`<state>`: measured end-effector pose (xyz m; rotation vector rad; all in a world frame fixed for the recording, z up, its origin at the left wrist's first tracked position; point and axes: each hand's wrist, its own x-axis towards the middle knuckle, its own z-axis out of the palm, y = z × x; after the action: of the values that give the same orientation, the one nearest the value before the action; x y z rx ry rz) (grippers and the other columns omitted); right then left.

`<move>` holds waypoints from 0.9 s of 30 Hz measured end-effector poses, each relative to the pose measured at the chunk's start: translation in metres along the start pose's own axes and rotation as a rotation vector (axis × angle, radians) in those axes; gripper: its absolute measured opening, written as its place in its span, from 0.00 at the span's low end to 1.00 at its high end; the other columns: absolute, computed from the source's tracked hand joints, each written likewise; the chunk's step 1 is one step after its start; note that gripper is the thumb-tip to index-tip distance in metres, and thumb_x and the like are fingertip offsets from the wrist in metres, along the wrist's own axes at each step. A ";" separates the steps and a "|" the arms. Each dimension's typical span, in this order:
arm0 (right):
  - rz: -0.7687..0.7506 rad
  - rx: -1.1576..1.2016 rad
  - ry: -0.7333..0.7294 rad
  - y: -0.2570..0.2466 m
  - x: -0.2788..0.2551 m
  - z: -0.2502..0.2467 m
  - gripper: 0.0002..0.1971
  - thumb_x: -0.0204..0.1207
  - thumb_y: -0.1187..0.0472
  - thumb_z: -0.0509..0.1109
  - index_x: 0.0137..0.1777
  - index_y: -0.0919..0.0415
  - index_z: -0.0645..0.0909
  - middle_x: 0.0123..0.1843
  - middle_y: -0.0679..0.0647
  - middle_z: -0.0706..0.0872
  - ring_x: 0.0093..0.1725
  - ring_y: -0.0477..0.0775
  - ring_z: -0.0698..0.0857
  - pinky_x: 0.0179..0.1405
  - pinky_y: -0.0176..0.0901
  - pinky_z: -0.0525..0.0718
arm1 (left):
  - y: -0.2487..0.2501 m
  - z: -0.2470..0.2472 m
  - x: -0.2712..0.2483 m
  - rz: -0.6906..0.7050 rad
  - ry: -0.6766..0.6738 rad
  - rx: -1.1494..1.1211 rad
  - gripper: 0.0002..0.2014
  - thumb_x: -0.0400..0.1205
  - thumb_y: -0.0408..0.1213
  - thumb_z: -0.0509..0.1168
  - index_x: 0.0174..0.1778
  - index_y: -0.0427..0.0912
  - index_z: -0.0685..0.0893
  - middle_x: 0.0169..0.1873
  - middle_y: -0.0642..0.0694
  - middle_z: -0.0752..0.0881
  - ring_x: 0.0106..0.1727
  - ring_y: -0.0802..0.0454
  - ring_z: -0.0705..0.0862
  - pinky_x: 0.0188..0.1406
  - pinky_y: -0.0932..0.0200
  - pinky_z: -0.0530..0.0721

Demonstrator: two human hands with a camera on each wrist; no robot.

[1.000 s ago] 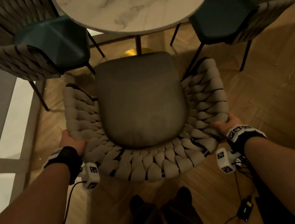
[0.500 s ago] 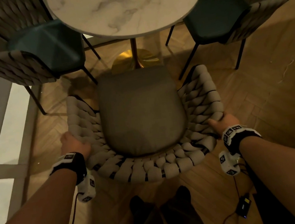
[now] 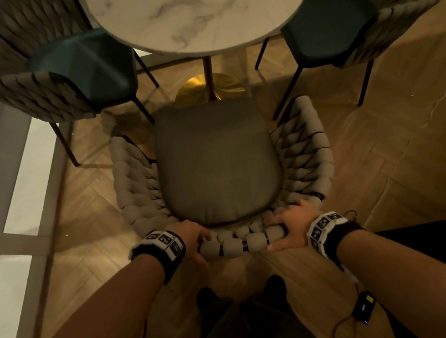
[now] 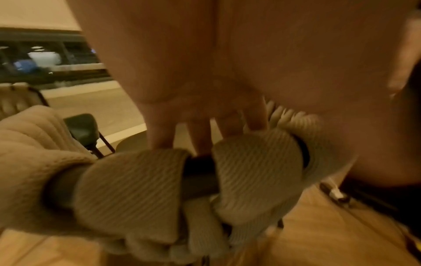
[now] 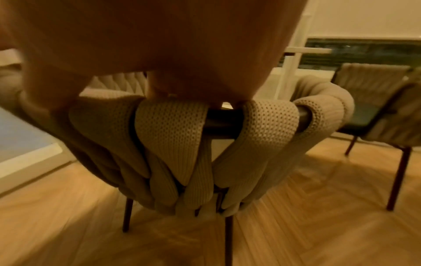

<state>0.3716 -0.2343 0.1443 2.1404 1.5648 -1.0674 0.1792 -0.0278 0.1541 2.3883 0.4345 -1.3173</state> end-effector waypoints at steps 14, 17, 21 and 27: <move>0.014 -0.082 -0.016 0.006 0.018 -0.010 0.61 0.43 0.15 0.26 0.74 0.40 0.67 0.63 0.55 0.86 0.62 0.60 0.83 0.72 0.64 0.67 | -0.016 -0.012 0.000 0.017 0.188 0.236 0.28 0.80 0.58 0.62 0.77 0.65 0.66 0.73 0.49 0.78 0.72 0.43 0.76 0.70 0.40 0.72; 0.059 -0.020 0.070 0.010 0.025 -0.014 0.55 0.50 0.15 0.31 0.73 0.40 0.69 0.66 0.53 0.84 0.66 0.59 0.81 0.75 0.63 0.63 | -0.027 -0.021 0.007 -0.056 0.281 0.208 0.29 0.80 0.60 0.60 0.79 0.68 0.62 0.79 0.54 0.71 0.80 0.45 0.66 0.76 0.25 0.54; 0.169 -0.043 0.201 0.015 0.032 -0.018 0.54 0.52 0.19 0.26 0.75 0.39 0.66 0.76 0.46 0.75 0.79 0.59 0.66 0.79 0.69 0.46 | -0.034 -0.032 0.018 -0.166 0.415 0.073 0.25 0.81 0.60 0.57 0.76 0.69 0.64 0.80 0.56 0.66 0.84 0.45 0.56 0.74 0.19 0.48; 0.314 0.069 0.141 0.036 0.048 -0.055 0.33 0.72 0.27 0.53 0.77 0.32 0.59 0.82 0.47 0.65 0.84 0.68 0.48 0.74 0.82 0.40 | -0.032 -0.057 0.045 -0.185 0.472 -0.058 0.23 0.82 0.56 0.58 0.75 0.65 0.68 0.79 0.53 0.69 0.84 0.46 0.54 0.77 0.23 0.49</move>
<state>0.4326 -0.1806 0.1421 2.4514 1.2032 -0.8945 0.2307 0.0308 0.1378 2.6519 0.8278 -0.7787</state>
